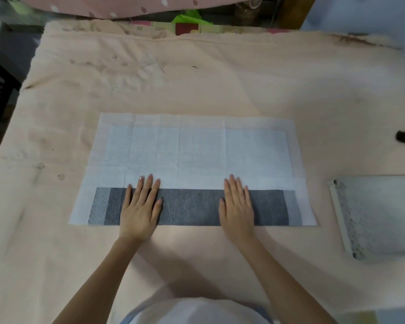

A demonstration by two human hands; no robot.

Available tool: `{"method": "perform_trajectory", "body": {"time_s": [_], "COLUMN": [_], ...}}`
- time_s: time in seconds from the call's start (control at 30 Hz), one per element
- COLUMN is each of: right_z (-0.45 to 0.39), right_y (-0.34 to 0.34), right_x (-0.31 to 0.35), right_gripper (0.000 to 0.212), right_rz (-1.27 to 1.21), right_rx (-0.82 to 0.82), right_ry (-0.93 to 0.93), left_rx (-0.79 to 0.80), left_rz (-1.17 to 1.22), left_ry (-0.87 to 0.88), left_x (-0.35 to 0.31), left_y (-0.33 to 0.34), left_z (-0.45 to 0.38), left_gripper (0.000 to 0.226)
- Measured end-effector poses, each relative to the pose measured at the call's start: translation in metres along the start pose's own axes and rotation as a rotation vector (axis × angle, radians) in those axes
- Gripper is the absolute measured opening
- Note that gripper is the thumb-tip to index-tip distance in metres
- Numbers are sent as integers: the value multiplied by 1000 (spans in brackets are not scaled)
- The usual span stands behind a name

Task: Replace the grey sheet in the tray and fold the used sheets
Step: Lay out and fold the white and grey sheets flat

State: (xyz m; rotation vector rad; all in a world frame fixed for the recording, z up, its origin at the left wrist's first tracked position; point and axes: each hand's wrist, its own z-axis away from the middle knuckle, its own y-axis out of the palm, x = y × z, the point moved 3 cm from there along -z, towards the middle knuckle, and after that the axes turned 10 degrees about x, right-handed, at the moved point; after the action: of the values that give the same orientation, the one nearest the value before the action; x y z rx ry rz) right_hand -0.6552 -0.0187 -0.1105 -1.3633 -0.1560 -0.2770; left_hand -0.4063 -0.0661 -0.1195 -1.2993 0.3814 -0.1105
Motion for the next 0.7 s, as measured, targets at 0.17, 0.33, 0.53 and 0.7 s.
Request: {"method": "perform_trajectory", "body": {"time_s": [0.17, 0.33, 0.53, 0.7], "right_z": [14, 23, 25, 25], "right_y": [-19, -29, -29, -28], "right_x": [-78, -130, -137, -138], "right_gripper": [56, 58, 57, 54], "right_rz": [12, -23, -47, -46], "right_rx": [-30, -54, -61, -61], "right_ry": [90, 174, 157, 158], "left_rx": [-1, 3, -5, -4], "left_rz": [0, 8, 18, 8], "left_ry": [-6, -7, -5, -11], "left_x": [-2, -3, -2, -3], "left_y": [-2, -3, -3, -3], "left_z": [0, 0, 0, 0], "left_gripper": [57, 58, 58, 58]}}
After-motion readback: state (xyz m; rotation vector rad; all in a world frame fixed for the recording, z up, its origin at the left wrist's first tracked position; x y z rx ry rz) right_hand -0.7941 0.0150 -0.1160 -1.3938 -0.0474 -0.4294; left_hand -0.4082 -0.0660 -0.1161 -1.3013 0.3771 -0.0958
